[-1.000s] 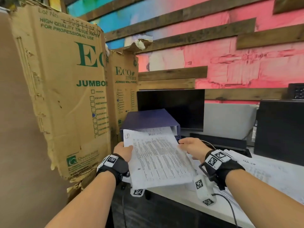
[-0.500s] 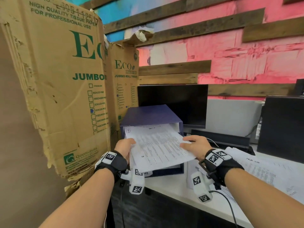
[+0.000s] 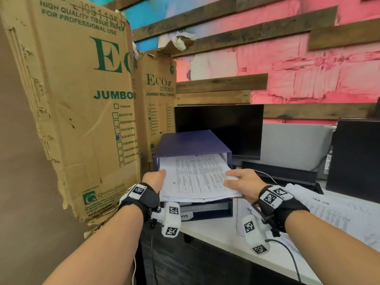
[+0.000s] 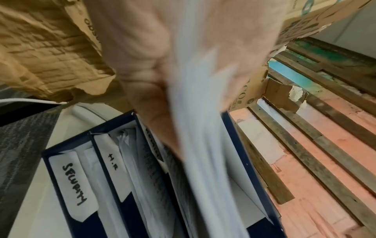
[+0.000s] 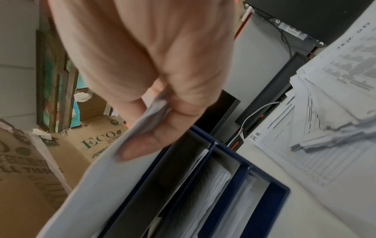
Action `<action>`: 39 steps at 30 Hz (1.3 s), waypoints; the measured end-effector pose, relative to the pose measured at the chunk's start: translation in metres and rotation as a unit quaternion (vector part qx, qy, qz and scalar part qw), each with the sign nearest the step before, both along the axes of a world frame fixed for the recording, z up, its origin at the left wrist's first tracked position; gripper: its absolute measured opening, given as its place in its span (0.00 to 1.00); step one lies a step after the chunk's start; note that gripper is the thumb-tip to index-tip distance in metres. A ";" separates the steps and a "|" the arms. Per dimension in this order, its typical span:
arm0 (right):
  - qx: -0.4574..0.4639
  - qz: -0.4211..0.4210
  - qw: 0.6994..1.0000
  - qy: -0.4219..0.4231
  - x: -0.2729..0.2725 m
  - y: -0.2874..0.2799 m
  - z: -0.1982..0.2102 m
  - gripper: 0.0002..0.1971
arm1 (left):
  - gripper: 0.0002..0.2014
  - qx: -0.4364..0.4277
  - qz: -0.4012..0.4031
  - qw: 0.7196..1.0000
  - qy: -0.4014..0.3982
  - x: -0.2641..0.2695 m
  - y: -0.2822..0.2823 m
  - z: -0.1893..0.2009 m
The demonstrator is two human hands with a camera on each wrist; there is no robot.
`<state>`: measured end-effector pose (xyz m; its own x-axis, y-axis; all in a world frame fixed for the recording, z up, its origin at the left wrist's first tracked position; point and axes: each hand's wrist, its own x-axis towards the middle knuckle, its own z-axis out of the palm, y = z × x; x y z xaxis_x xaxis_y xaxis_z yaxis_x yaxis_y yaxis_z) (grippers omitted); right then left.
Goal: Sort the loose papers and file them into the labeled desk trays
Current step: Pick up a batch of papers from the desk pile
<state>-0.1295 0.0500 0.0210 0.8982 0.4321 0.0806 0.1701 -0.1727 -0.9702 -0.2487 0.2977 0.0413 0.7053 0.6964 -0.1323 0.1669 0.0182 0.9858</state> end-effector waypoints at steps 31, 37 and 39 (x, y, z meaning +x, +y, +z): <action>-0.278 -0.110 0.911 -0.285 0.004 0.049 0.032 0.18 | 0.15 0.171 -0.009 0.985 -0.026 0.007 0.005 0.005; -0.365 -0.063 0.893 -0.255 0.012 0.051 0.033 0.17 | 0.13 0.161 -0.060 0.985 -0.020 0.019 -0.001 0.007; -0.387 -0.031 0.884 -0.259 0.012 0.052 0.036 0.17 | 0.21 0.145 -0.077 0.986 0.002 0.024 -0.002 0.008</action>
<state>-0.1180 0.1018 0.0572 0.8512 0.4890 0.1909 0.5244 -0.7754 -0.3518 -0.2243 0.2953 0.0490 0.8051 0.5907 0.0542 0.1492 -0.2900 0.9453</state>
